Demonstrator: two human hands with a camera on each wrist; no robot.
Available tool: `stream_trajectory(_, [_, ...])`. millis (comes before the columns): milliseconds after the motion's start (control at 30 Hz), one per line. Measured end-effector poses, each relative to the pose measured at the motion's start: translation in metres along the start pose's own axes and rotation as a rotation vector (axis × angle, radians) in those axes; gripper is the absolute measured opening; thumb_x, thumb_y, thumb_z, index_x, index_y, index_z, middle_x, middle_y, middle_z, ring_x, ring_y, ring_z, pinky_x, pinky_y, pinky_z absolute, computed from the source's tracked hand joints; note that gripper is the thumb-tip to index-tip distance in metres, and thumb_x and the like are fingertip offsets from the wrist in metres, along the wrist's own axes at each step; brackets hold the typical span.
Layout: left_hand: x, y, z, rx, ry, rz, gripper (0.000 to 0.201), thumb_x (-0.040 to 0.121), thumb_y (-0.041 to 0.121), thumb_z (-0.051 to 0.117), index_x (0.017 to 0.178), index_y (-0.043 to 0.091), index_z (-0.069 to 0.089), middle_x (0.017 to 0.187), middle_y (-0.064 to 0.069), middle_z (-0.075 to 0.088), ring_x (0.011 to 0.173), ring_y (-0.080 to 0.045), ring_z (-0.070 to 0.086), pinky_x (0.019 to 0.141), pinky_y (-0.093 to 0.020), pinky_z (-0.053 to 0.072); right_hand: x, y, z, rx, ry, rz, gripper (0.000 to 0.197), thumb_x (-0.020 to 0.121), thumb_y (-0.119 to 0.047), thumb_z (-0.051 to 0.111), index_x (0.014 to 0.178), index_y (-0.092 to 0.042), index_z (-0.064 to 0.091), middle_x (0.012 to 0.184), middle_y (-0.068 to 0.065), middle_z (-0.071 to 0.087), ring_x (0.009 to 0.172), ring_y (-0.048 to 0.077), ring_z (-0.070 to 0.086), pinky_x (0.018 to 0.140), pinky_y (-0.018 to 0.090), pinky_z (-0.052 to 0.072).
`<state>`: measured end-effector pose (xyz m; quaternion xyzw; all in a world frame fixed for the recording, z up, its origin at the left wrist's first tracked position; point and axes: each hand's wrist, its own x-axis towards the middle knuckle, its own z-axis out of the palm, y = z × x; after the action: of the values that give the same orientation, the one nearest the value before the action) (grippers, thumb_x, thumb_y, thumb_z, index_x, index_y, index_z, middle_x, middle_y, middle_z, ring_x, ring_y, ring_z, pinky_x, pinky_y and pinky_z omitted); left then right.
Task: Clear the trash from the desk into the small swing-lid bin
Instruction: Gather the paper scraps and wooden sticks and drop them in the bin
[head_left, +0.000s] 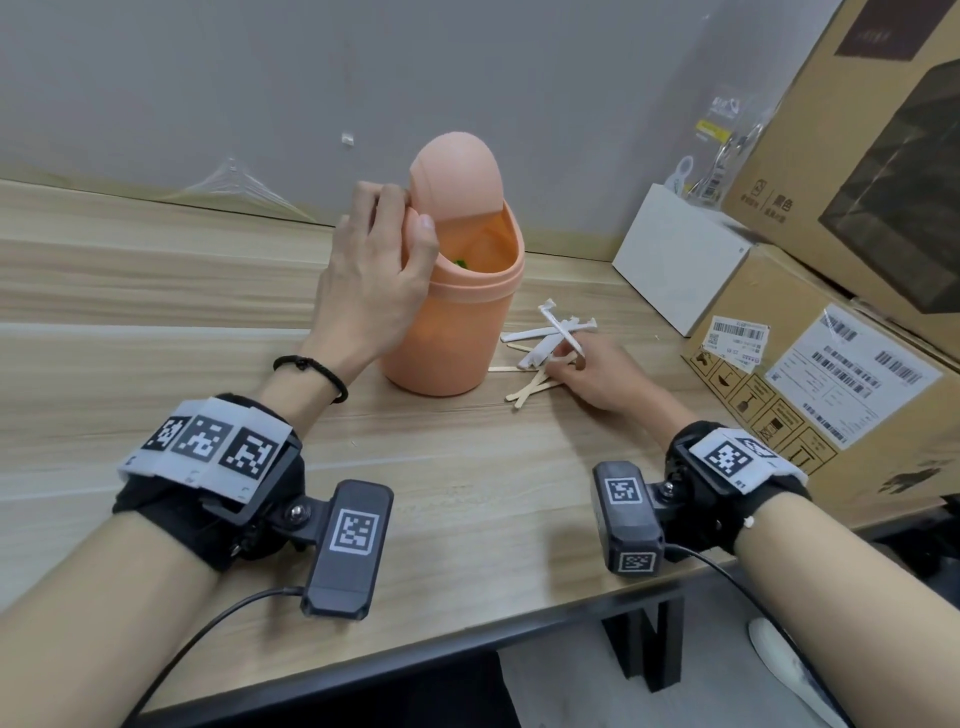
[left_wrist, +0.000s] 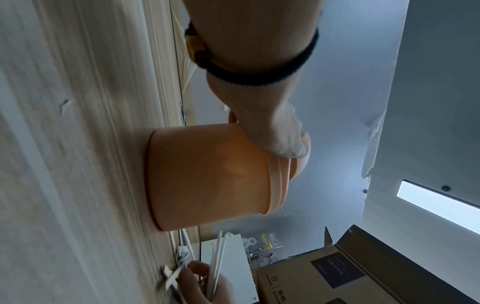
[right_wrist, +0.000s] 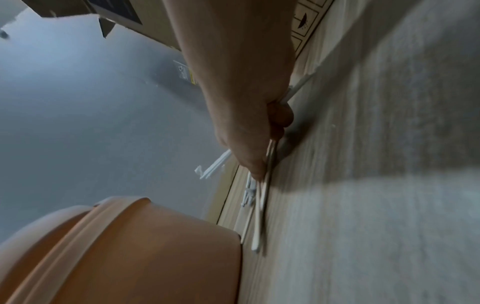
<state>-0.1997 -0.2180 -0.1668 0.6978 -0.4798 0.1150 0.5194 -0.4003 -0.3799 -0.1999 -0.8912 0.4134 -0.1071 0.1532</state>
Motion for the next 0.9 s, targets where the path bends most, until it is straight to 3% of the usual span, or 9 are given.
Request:
stream_trajectory(133, [0.000,0.000,-0.001,0.004,-0.002,0.003,0.042,0.094,0.047,0.024,0.098,0.009,0.044,0.112,-0.011,0.043,0.095,-0.032,0.046,0.081,-0.049,0.042,0.003,0.001,0.006,0.014,0.016,0.071,0.026,0.099,-0.023,0.044,0.078,-0.011,0.053,0.075,0.004,0.055,0.073,0.025,0.051,0.058,0.033,0.036])
stream_trajectory(267, [0.000,0.000,0.001,0.005,0.005,0.001,0.041,0.094,0.046,0.025,0.098,0.011,0.044,0.112,-0.011,0.043,0.094,-0.032,0.046,0.081,-0.050,0.042,-0.002,-0.016,-0.008,0.333,0.122,0.156,0.029,0.103,-0.022,0.031,0.080,-0.015,0.047,0.070,-0.001,0.042,0.060,0.015,0.037,0.052,0.030,0.027])
stream_trajectory(367, [0.000,0.000,0.001,0.001,0.008,-0.002,0.042,0.094,0.046,0.024,0.099,0.009,0.044,0.113,-0.011,0.043,0.095,-0.032,0.046,0.080,-0.049,0.042,0.000,-0.037,-0.027,0.513,0.142,0.119,0.028,0.099,-0.015,0.028,0.074,-0.018,0.040,0.063,-0.001,0.035,0.052,0.012,0.030,0.047,0.025,0.023])
stream_trajectory(600, [0.000,-0.001,0.002,0.000,0.007,0.009,0.043,0.094,0.046,0.025,0.099,0.008,0.045,0.111,-0.012,0.043,0.095,-0.033,0.047,0.081,-0.050,0.042,-0.001,-0.088,-0.068,0.864,0.133,-0.028,0.032,0.103,-0.019,0.030,0.072,-0.019,0.038,0.061,-0.005,0.029,0.045,0.007,0.024,0.039,0.020,0.016])
stream_trajectory(700, [0.000,-0.001,0.002,-0.003,0.011,0.006,0.043,0.094,0.046,0.025,0.099,0.009,0.045,0.110,-0.012,0.043,0.094,-0.033,0.047,0.081,-0.051,0.042,-0.001,-0.110,-0.076,0.780,0.136,-0.134,0.033,0.104,-0.022,0.031,0.073,-0.019,0.040,0.059,-0.008,0.032,0.043,0.005,0.027,0.039,0.019,0.020])
stream_trajectory(800, [0.000,-0.001,0.001,-0.001,0.014,0.010,0.041,0.094,0.044,0.025,0.097,0.009,0.045,0.109,-0.011,0.044,0.092,-0.033,0.047,0.081,-0.051,0.042,0.001,-0.130,-0.077,0.531,0.104,-0.282,0.037,0.104,-0.018,0.032,0.070,-0.020,0.045,0.050,-0.017,0.045,0.042,-0.002,0.039,0.044,0.012,0.030])
stream_trajectory(867, [0.001,-0.001,0.000,-0.001,0.013,0.008,0.040,0.094,0.045,0.025,0.097,0.010,0.045,0.108,-0.010,0.043,0.091,-0.032,0.047,0.081,-0.049,0.042,0.002,-0.137,-0.075,0.361,0.093,-0.337,0.036,0.101,-0.016,0.037,0.069,-0.020,0.053,0.059,-0.016,0.057,0.053,-0.003,0.051,0.056,0.015,0.040])
stream_trajectory(900, [0.001,-0.002,-0.001,0.000,0.010,0.007,0.041,0.094,0.046,0.025,0.098,0.010,0.045,0.108,-0.010,0.043,0.091,-0.032,0.047,0.081,-0.048,0.041,0.003,-0.137,-0.074,0.314,0.102,-0.349,0.036,0.099,-0.016,0.040,0.070,-0.020,0.059,0.068,-0.012,0.064,0.064,0.003,0.059,0.065,0.022,0.047])
